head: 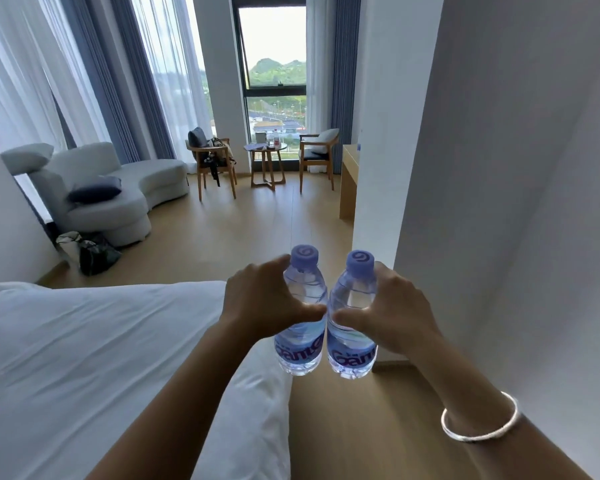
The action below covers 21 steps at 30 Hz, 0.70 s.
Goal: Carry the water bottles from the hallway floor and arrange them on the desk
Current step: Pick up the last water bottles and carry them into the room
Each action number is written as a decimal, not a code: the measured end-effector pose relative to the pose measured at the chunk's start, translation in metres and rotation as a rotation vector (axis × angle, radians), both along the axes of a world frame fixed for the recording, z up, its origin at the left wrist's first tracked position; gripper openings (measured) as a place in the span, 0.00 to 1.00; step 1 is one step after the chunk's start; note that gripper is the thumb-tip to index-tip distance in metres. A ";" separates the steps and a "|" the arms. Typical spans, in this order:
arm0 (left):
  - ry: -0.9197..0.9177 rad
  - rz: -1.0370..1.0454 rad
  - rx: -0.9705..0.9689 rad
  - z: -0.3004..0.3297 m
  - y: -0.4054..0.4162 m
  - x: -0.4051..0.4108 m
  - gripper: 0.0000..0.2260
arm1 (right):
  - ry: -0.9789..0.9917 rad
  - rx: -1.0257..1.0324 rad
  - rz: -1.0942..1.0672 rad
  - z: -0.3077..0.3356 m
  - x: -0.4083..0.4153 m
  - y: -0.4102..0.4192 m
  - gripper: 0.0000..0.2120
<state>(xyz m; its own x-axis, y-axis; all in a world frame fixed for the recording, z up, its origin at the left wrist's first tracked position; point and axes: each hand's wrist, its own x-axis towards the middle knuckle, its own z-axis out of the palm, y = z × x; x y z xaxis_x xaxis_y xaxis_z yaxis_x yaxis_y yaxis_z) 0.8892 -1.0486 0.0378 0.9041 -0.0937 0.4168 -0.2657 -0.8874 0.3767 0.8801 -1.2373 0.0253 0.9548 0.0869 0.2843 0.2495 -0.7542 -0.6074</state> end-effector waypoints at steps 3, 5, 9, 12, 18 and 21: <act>0.004 -0.005 0.014 -0.002 0.010 0.048 0.29 | 0.006 -0.030 -0.002 0.000 0.047 0.009 0.28; 0.021 -0.012 -0.004 -0.005 0.013 0.084 0.30 | 0.006 -0.047 -0.007 0.000 0.082 0.013 0.29; 0.030 -0.010 -0.028 -0.012 0.013 0.157 0.33 | -0.001 -0.049 0.008 -0.005 0.155 0.014 0.28; 0.029 0.003 -0.024 -0.019 0.008 0.215 0.33 | -0.007 -0.049 0.018 -0.012 0.215 0.010 0.27; 0.050 0.076 -0.001 -0.024 -0.012 0.342 0.27 | -0.012 -0.065 0.038 -0.019 0.351 -0.009 0.28; 0.045 0.099 -0.027 -0.023 -0.022 0.402 0.27 | -0.015 -0.056 0.056 -0.016 0.416 -0.019 0.27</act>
<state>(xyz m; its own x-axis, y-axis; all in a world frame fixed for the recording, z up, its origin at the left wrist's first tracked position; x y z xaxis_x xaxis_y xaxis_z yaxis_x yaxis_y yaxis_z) 1.2909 -1.0701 0.0145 0.9264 0.0080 0.3764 -0.1591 -0.8977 0.4109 1.2960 -1.2567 0.0096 0.9437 0.1563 0.2917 0.3010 -0.7713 -0.5608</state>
